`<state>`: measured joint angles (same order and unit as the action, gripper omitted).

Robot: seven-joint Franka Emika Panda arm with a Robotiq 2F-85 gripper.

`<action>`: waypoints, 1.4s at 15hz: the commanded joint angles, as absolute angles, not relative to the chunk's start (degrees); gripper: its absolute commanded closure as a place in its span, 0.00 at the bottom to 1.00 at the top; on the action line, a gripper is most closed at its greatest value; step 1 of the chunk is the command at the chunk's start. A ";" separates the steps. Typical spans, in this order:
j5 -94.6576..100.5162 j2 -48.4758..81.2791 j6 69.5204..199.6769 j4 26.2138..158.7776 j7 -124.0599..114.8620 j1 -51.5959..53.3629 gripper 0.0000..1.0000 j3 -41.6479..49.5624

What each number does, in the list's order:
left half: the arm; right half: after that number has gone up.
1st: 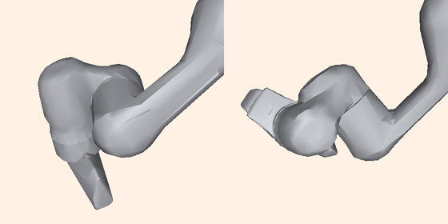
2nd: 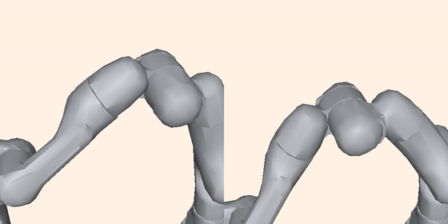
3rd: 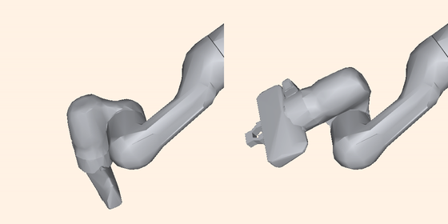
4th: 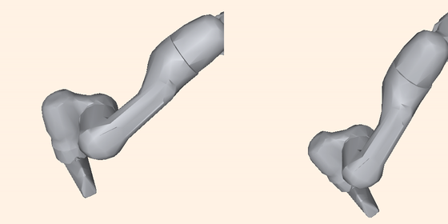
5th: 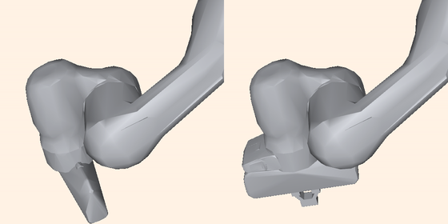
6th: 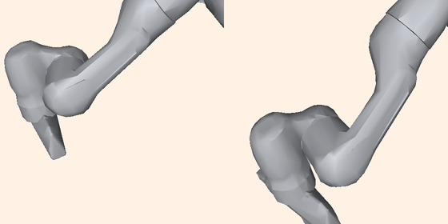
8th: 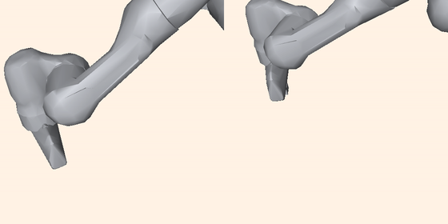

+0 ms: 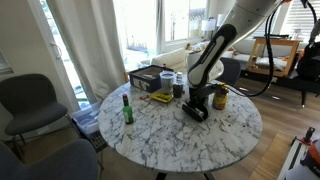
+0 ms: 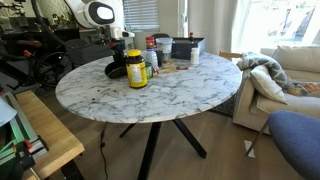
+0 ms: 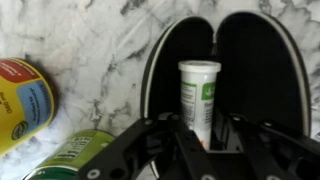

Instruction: Remove the white bottle from the sunglasses from the glasses pouch

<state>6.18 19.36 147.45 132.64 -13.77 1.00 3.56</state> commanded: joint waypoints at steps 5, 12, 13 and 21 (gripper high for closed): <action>4.14 5.05 151.45 139.87 -10.28 2.15 0.92 0.46; -3.98 8.31 145.73 137.31 1.32 4.86 0.92 -6.36; -1.01 10.62 143.25 135.71 -1.09 5.46 0.92 -6.17; 2.35 22.75 136.89 124.54 -1.57 7.54 0.92 -6.07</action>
